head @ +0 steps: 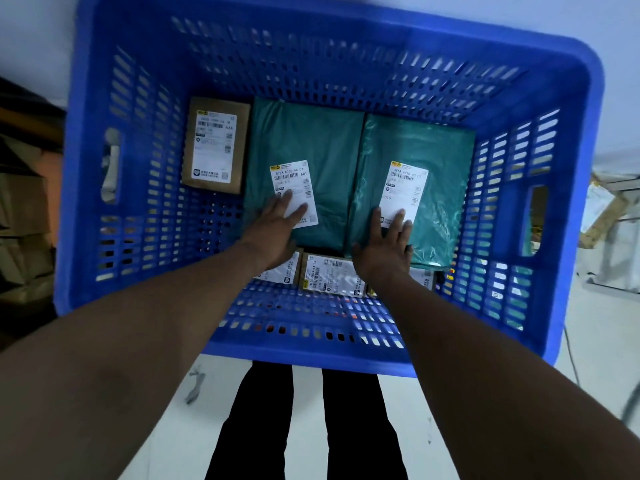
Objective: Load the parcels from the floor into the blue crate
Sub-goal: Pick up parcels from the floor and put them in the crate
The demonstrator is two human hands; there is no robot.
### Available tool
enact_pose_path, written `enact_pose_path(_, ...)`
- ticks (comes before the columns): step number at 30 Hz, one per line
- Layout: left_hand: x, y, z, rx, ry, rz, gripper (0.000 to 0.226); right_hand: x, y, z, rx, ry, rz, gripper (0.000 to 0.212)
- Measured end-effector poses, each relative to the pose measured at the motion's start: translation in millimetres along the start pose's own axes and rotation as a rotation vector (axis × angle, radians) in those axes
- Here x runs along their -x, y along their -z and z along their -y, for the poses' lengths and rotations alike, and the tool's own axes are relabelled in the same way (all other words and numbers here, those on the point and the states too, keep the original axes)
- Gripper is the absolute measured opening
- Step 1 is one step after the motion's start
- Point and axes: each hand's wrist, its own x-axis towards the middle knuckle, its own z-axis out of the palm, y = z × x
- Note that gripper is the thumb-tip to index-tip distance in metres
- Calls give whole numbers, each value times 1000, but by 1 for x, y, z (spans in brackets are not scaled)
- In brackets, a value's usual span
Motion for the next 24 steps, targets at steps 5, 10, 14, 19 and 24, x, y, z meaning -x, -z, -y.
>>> enact_pose_path(5, -7, 5, -14, 17, 56, 5, 78, -1, 5, 2, 118, -5, 17, 80)
enact_pose_path(10, 11, 8, -6, -190, -25, 131, 92, 8, 3, 14, 455, 360, -99, 71)
enact_pose_path(14, 21, 13, 6, -140, 15, 353, 89, 14, -8, 34, 483, 320, 53, 71)
enact_pose_path(19, 43, 41, -10, -197, -63, 279, 85, 20, 24, 45, 395, 351, 0, 68)
enact_pose_path(24, 48, 103, -65, -398, -186, 168, 79, 53, 109, 8, 267, 330, -193, 48)
